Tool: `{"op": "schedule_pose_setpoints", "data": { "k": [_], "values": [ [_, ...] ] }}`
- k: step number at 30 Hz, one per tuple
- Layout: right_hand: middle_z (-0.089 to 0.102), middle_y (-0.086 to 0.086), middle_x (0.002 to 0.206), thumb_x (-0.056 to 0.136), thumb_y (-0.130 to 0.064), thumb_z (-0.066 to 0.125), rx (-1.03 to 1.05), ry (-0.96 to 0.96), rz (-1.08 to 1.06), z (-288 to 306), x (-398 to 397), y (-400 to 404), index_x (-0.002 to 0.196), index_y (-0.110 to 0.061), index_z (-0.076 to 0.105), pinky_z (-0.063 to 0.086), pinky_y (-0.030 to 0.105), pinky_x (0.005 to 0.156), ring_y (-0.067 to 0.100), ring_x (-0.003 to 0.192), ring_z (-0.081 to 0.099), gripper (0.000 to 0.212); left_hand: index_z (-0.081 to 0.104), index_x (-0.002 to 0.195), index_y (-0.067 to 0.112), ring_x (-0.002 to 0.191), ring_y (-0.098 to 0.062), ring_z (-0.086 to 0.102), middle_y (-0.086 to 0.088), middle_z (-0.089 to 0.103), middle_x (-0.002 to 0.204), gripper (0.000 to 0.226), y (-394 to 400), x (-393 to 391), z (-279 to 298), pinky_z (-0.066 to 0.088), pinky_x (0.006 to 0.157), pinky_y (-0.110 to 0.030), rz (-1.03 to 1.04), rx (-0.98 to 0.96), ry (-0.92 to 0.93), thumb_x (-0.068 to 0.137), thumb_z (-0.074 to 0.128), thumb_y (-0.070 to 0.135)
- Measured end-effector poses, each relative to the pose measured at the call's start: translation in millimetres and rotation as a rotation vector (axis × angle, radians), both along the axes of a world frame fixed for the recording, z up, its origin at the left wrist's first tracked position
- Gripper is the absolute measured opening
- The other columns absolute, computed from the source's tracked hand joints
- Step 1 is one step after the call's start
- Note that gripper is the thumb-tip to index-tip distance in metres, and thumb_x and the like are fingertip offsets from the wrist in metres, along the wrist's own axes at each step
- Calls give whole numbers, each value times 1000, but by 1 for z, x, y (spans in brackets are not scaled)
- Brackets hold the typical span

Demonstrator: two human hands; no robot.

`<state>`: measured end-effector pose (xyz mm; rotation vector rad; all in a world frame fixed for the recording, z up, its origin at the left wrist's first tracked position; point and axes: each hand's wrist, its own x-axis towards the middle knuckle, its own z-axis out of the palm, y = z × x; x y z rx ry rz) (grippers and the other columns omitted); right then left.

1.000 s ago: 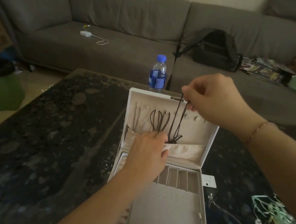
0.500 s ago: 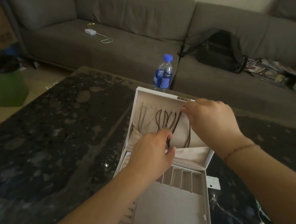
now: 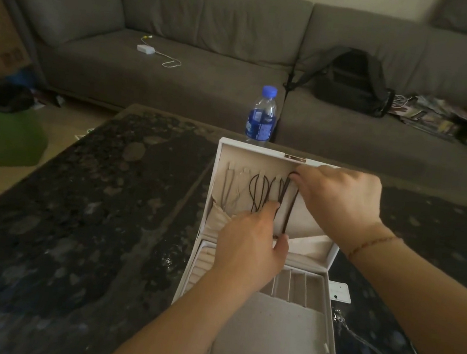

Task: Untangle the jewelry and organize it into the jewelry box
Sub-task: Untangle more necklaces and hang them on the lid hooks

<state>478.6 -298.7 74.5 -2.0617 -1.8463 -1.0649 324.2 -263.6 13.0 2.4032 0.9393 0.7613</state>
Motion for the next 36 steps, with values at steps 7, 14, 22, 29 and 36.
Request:
{"op": "schedule_pose_setpoints", "data": {
  "k": [7, 14, 22, 29, 36],
  "values": [
    [57, 2, 52, 88, -23, 73, 86, 35, 70, -1, 4, -1, 76, -16, 74, 37, 21, 44, 24, 41, 53, 13, 47, 143, 25, 80, -8, 52, 9, 62, 90, 53, -1, 0, -4, 46, 66, -23, -21, 36, -22, 94, 60, 43],
    [63, 4, 61, 95, -30, 60, 118, 85, 121, -3, 10, 2, 82, -16, 73, 46, 30, 44, 26, 48, 58, 23, 48, 139, 26, 75, -8, 53, 13, 49, 81, 49, 0, -2, -8, 49, 64, -23, -33, 19, -30, 94, 61, 42],
    [63, 5, 64, 96, -23, 58, 85, 67, 115, -5, 15, 0, 88, -14, 73, 48, 31, 45, 27, 48, 57, 19, 51, 128, 25, 67, -8, 56, 12, 53, 79, 37, 5, -4, -9, 46, 61, -15, -40, -62, -90, 94, 63, 35],
    [60, -3, 57, 90, -20, 64, -8, 266, 65, -13, -3, -16, 91, -17, 75, 40, 20, 46, 16, 43, 50, 11, 49, 127, 26, 67, -5, 55, 13, 52, 79, 36, 8, -8, -11, 38, 58, -8, -37, -157, -128, 94, 64, 33],
    [59, -10, 56, 94, -26, 60, -41, 754, -112, -20, -25, -29, 125, -25, 62, 53, 26, 50, 3, 49, 56, 30, 60, 126, 22, 68, -3, 56, 15, 55, 81, 32, 8, -5, -8, 47, 63, -14, -3, -85, -108, 96, 61, 33]
  ]
}}
